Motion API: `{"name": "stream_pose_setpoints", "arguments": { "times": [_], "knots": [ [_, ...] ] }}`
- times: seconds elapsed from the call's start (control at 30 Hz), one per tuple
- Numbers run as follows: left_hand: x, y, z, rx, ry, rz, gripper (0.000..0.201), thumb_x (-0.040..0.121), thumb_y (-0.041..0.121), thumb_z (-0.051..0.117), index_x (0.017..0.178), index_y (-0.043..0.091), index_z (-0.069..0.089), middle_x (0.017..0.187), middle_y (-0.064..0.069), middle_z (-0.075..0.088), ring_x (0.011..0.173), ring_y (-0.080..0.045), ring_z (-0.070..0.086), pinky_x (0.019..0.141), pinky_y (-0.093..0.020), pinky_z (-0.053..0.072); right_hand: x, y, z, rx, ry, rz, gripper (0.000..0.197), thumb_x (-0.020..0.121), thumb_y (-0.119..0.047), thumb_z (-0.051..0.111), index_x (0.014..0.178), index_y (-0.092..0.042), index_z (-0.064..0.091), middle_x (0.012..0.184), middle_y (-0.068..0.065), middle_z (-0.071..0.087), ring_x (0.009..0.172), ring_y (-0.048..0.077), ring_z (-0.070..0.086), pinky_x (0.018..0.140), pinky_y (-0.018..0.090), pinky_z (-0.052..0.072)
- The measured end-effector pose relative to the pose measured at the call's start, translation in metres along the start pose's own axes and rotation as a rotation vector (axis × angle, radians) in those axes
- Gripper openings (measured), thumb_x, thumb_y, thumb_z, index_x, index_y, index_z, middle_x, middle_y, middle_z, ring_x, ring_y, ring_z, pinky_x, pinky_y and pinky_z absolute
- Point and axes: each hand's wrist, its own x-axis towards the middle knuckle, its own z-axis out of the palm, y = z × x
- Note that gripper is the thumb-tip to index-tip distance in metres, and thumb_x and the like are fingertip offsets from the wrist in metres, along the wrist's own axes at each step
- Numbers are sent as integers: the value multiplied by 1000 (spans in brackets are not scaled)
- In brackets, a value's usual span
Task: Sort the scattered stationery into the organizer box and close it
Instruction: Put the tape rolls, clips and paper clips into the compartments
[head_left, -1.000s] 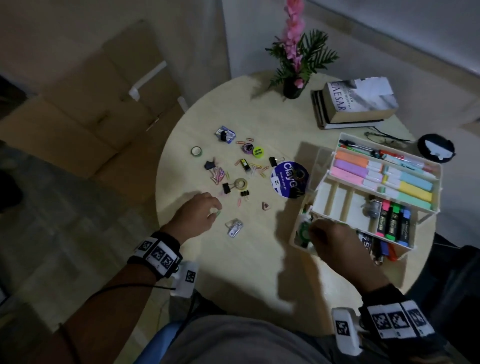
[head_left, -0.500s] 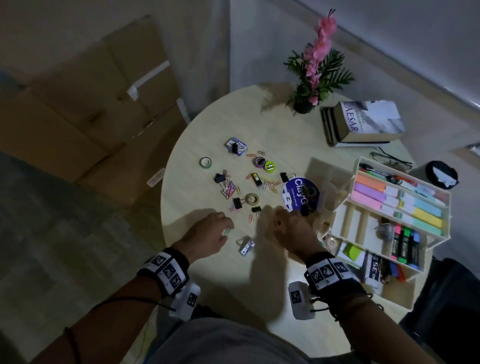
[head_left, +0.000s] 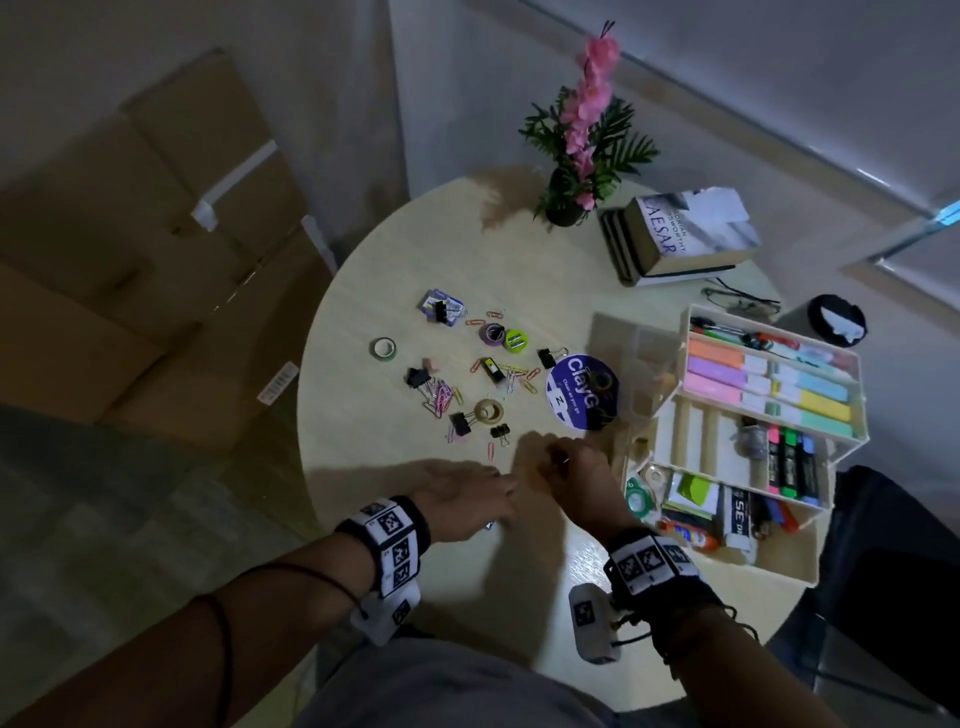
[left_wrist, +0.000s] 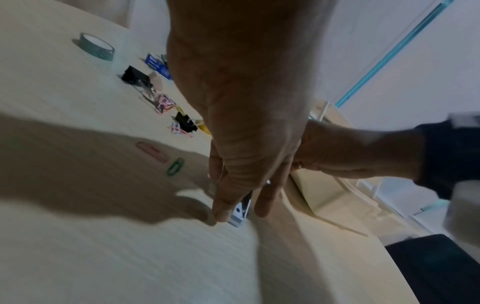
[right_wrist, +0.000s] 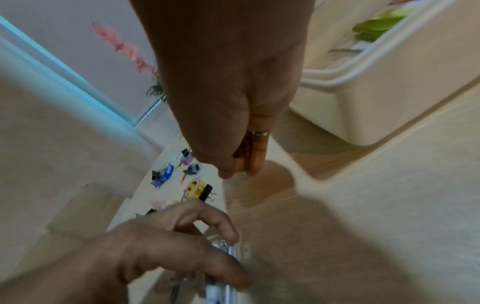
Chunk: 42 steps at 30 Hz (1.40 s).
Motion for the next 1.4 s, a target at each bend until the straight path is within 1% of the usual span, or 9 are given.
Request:
{"name": "stream_pose_setpoints", "arguments": {
  "times": [0.13,0.3,0.5,0.63,0.8,1.0,1.1,1.23,1.4],
  "knots": [
    [9,-1,0,12,-40,-41,34,104,19,51,134,7,63,143,-17,55,130,-35,51,110,-49,42,-18,-2,-12,164,46,2,12,97,-14,72,108,-10,73,88,6,74,76,23,70,72,43,60],
    [13,-5,1,-210,-2,-127,27,91,5,71,116,16,72,115,-3,61,103,-23,63,77,-30,51,-45,5,-43,263,182,-6,22,93,-17,79,112,-19,67,89,-6,72,80,7,69,72,26,58],
    [13,-3,-8,-412,282,-188,30,94,50,70,81,25,59,81,6,64,73,-10,59,67,-34,48,-73,47,-114,297,447,38,10,96,-19,78,103,-18,72,93,-10,76,84,7,74,75,24,60],
    [18,8,-13,-549,391,-203,27,92,47,76,81,32,56,83,10,67,81,-7,69,70,-38,57,-82,95,-146,210,535,159,11,97,-18,75,108,-16,76,93,-6,76,86,3,71,83,36,61],
    [32,41,-30,-541,457,-193,14,94,29,74,90,21,63,84,9,61,72,-3,58,62,-26,46,-83,125,-152,187,457,236,22,94,-18,79,115,-12,78,89,-8,75,82,0,69,83,30,59],
    [49,73,-41,-580,487,-206,12,91,20,75,102,21,69,96,6,67,78,-11,66,66,-32,57,-70,130,-146,192,410,249,12,93,-21,80,103,-15,80,84,-7,73,78,-3,66,73,21,54],
    [58,87,-46,-602,502,-204,15,92,21,76,105,23,70,97,10,69,80,-10,68,68,-34,59,-69,130,-146,171,357,190,10,95,-21,77,102,-16,81,84,-7,74,77,-3,66,73,25,57],
    [74,103,-54,-634,520,-229,18,92,24,78,106,31,69,96,14,71,81,-10,69,68,-33,61,-74,133,-150,136,332,84,8,96,-17,75,101,-14,81,84,-9,72,75,-8,63,66,3,45],
    [101,128,-69,-637,578,-205,17,94,17,75,108,23,68,90,12,70,79,-6,68,65,-19,55,-75,137,-152,146,305,29,6,97,-13,73,99,-13,79,88,-4,76,76,4,67,69,12,50]
  ]
}}
